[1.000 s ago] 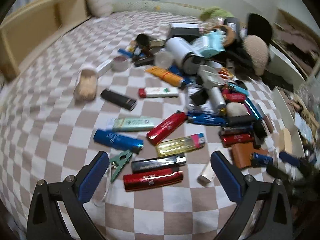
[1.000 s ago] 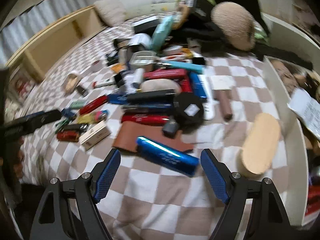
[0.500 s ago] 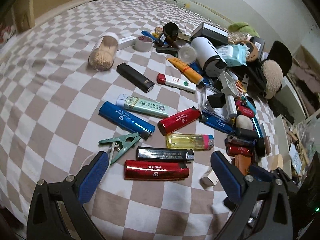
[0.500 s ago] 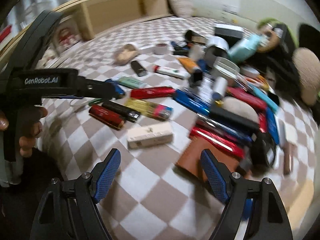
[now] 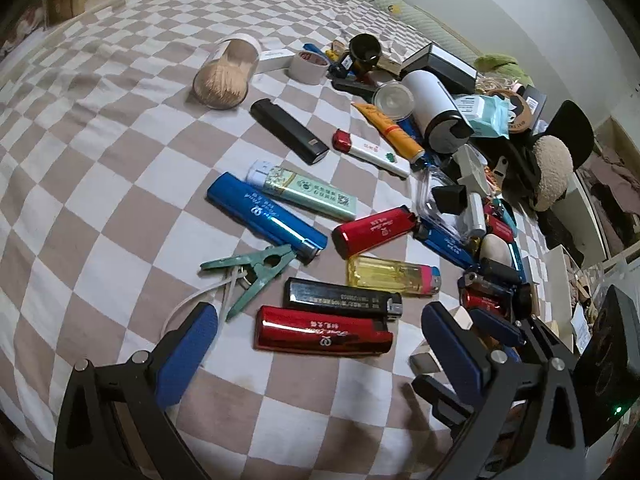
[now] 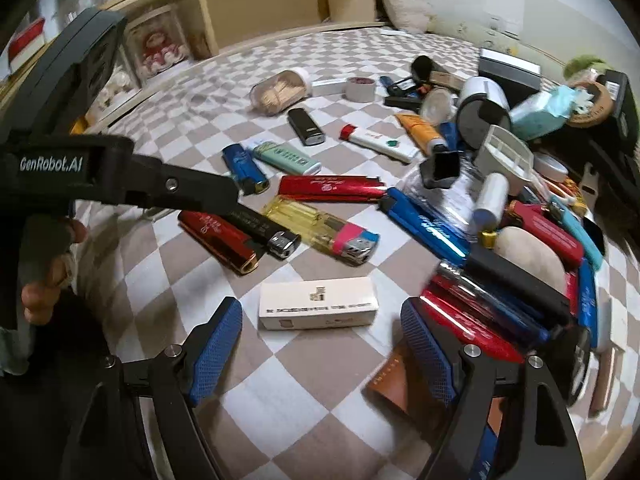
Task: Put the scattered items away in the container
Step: 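Move the right tool to the small white carton and close on it, then close the left tool on another red lighter while the right tool lifts the white carton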
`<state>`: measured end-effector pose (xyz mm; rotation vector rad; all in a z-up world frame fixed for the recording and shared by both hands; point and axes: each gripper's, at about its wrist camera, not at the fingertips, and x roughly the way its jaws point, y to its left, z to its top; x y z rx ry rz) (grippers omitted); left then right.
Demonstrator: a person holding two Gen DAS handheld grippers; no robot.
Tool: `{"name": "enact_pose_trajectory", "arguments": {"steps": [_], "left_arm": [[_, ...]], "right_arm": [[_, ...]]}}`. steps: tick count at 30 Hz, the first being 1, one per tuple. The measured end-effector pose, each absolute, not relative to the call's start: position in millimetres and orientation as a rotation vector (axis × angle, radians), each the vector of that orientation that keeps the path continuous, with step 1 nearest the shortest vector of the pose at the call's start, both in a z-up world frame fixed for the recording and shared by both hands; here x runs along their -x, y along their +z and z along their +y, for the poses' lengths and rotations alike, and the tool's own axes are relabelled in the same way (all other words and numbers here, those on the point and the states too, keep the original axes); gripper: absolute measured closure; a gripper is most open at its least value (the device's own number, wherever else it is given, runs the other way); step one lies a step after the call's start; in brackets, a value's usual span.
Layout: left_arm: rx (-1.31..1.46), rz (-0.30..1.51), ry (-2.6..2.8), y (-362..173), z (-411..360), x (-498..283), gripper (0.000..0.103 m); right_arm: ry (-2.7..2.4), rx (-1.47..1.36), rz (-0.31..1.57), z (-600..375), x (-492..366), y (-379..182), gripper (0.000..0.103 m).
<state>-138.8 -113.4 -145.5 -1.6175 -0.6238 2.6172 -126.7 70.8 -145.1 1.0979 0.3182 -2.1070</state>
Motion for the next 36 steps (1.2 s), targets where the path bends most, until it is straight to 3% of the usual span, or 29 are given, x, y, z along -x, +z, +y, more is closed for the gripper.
{"name": "enact_pose_trajectory", "arguments": {"steps": [6,8,9,20,32,36], "left_arm": [[1.63,-0.598,2.63,-148,-110,139,0.001],[1.638,-0.577,2.635,-149,-108,140,0.001],[1.643,-0.567,2.638,-149,-107,140,0.001],[1.653,-0.437,2.661,-150,-91,139,0.001],[1.771,-0.017,2.716,-165,-59,146,0.001],[1.777,0.024,2.724,-167,-59,148,0.001]], "right_arm": [[-2.093,-1.081,0.337,67,125,-150,0.031],[-2.103,-1.085,0.319,70,126,-150,0.044],[-2.113,-1.09,0.304,72,127,-149,0.046],[-2.144,-1.133,0.213,82,119,-140,0.046],[-2.119,-1.189,0.136,103,94,-127,0.046],[-2.133,-1.204,0.081,116,90,-126,0.046]]}}
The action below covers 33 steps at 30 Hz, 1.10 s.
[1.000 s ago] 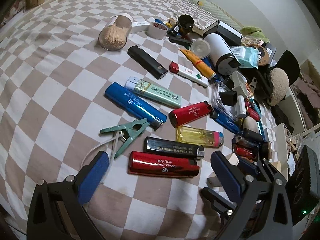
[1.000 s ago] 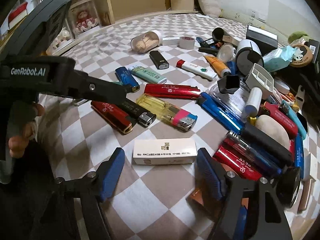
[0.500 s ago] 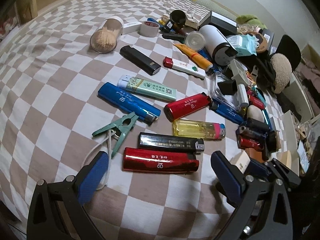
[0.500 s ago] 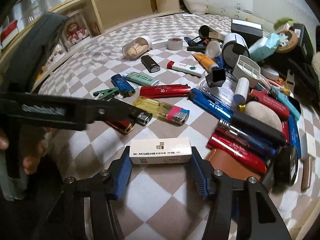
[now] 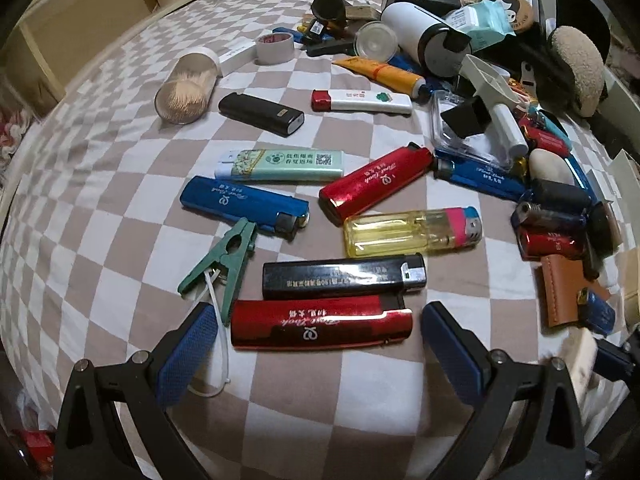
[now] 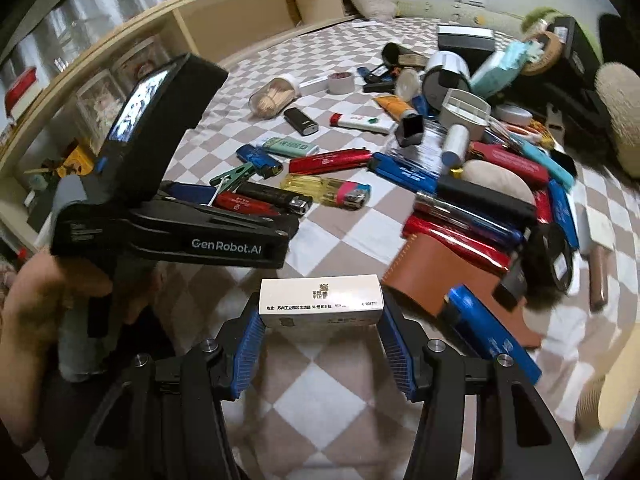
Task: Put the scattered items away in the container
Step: 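Close the left tool on another red lighter while the right tool lifts the white carton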
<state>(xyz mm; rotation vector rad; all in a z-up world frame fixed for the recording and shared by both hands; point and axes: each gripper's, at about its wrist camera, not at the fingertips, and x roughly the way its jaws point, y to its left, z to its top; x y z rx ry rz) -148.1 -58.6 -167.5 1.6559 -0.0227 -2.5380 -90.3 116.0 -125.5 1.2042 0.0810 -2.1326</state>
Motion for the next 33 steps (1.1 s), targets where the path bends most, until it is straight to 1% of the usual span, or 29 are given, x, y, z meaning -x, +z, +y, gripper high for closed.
{"name": "enact_pose_trajectory", "arguments": {"steps": [2,4,5,11,18,26,33], "left_arm": [[-1.654,-0.027,-2.538,-168,-60,148,0.001],[-1.652,-0.029,-2.542,-168,-60,147,0.006],[-1.646,-0.031,-2.549,-167,-60,146,0.011],[-1.638,-0.046,-2.57,-161,-55,145,0.015],[-1.611,-0.013,-2.626,-153,-50,139,0.015],[-1.502,0.102,-2.746,-134,-47,127,0.015],[-1.425,0.108,-2.824,-125,-39,120,0.015]], "right_arm": [[-2.137,-1.211,0.051,122,88,-125,0.046],[-2.142,-1.215,0.021,128,86,-124,0.046],[-2.147,-1.214,0.013,130,86,-123,0.046],[-2.16,-1.215,-0.021,135,84,-122,0.046],[-2.198,-1.229,-0.059,143,83,-123,0.046],[-2.234,-1.246,-0.112,153,90,-125,0.046],[-2.272,-1.24,-0.167,164,95,-121,0.046]]}}
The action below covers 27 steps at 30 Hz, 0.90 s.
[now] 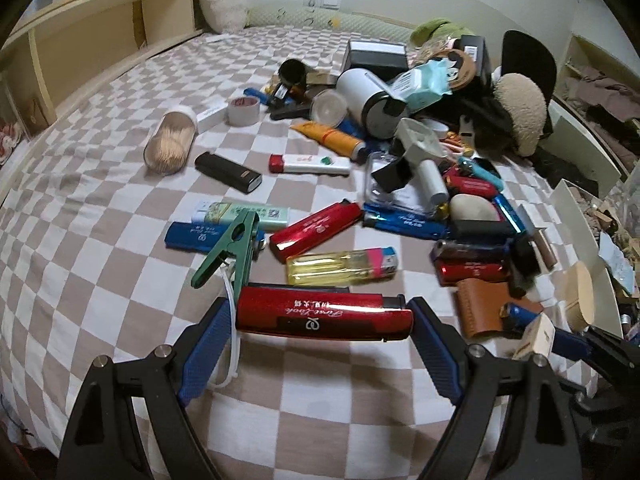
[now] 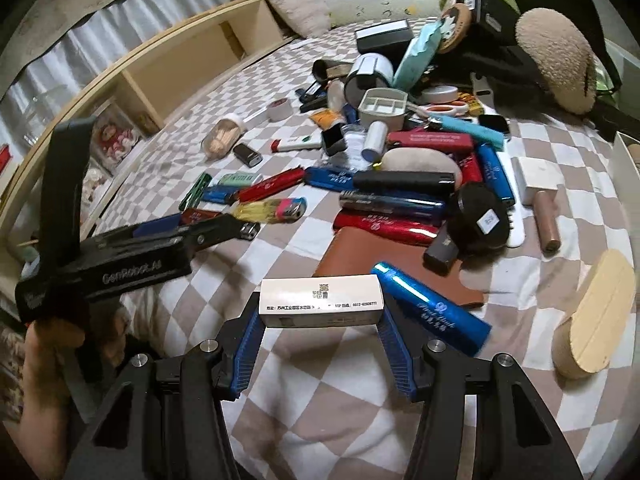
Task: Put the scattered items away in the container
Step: 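Close the left tool on another red lighter while the right tool lifts the white carton, then carry the red lighter in the left tool and white carton in the right tool to the white box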
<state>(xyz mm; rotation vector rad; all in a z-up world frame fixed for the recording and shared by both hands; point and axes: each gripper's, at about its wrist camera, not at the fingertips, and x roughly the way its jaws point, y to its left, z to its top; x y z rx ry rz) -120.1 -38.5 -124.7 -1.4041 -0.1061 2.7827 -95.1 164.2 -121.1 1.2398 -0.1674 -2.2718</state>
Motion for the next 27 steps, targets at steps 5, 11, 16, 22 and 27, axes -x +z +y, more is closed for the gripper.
{"name": "enact_pose_trajectory", "arguments": {"steps": [5,11,16,22,27], "left_arm": [[1.336,-0.108,2.794,-120,-32,116,0.015],[1.288,-0.101,2.764,-117,-20,116,0.015],[1.26,-0.122,2.751,-113,-12,117,0.015],[1.217,-0.102,2.746,-106,1,117,0.015],[1.18,-0.118,2.717,-100,14,116,0.015]], "right_arm": [[-2.331,-1.208,-0.215,178,100,-112,0.046],[-2.419,-1.187,-0.29,203,109,-102,0.046],[-2.501,-1.17,-0.364,230,114,-95,0.046],[-2.627,-1.134,-0.452,269,119,-83,0.046],[-2.732,-1.098,-0.54,304,117,-74,0.046]]}}
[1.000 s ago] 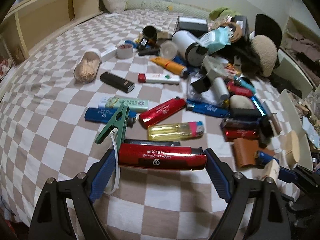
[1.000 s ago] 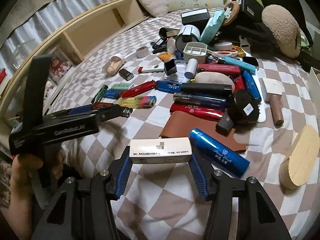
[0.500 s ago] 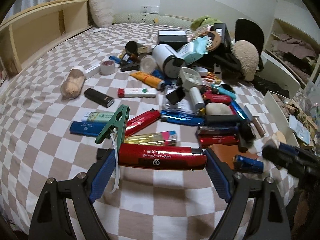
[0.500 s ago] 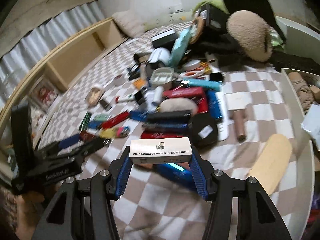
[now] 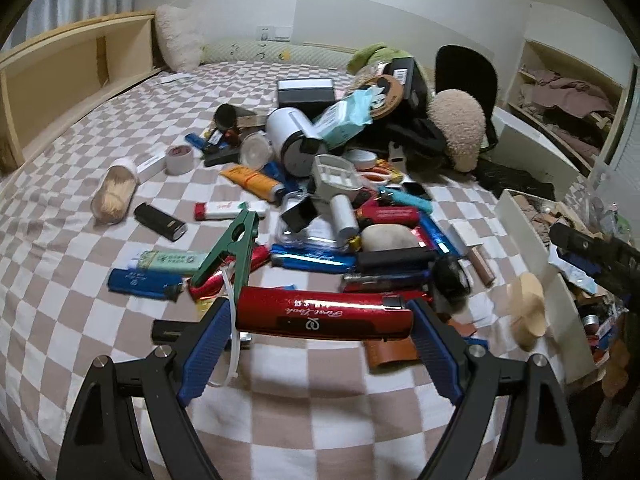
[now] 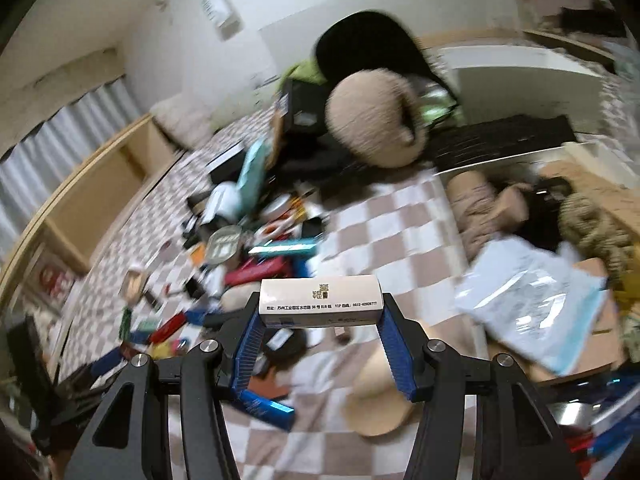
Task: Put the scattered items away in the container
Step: 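Carry the red lighter in the left tool and white carton in the right tool to the white box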
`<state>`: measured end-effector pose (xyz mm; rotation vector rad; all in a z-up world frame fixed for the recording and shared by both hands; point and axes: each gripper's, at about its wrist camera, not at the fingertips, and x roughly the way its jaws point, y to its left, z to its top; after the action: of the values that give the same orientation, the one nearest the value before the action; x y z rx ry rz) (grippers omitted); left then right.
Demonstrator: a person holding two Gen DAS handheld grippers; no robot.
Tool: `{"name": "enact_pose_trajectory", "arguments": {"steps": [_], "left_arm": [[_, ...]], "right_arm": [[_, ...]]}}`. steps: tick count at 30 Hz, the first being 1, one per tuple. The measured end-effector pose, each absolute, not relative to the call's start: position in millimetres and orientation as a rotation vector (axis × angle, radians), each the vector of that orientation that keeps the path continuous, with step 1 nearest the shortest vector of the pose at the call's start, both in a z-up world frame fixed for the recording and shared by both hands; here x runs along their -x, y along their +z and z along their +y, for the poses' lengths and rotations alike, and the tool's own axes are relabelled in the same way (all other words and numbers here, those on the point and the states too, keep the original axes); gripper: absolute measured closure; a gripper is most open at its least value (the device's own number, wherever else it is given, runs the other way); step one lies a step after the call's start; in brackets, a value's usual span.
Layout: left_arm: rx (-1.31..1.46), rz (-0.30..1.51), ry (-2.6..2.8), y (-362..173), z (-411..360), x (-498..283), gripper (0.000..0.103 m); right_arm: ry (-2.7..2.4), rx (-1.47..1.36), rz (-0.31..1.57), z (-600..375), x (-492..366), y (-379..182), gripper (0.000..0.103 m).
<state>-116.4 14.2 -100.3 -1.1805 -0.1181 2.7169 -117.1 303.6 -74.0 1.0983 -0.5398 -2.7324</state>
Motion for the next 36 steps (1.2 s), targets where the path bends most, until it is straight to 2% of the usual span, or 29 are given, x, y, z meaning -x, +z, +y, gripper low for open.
{"name": "enact_pose_trajectory", "arguments": {"steps": [7,16,36], "left_arm": [[1.146,-0.128,2.66,-94,39,113,0.015],[1.061,-0.121,2.568,-80,91,106,0.015],[1.02,-0.019,2.304,-72,229,82,0.015]], "right_arm": [[-2.827,-1.089,-0.667,349,108,-67,0.046],[-2.872,-1.123,-0.731,408,77,-56,0.046],[-2.988,-1.354,-0.516,491,24,-67,0.046]]}}
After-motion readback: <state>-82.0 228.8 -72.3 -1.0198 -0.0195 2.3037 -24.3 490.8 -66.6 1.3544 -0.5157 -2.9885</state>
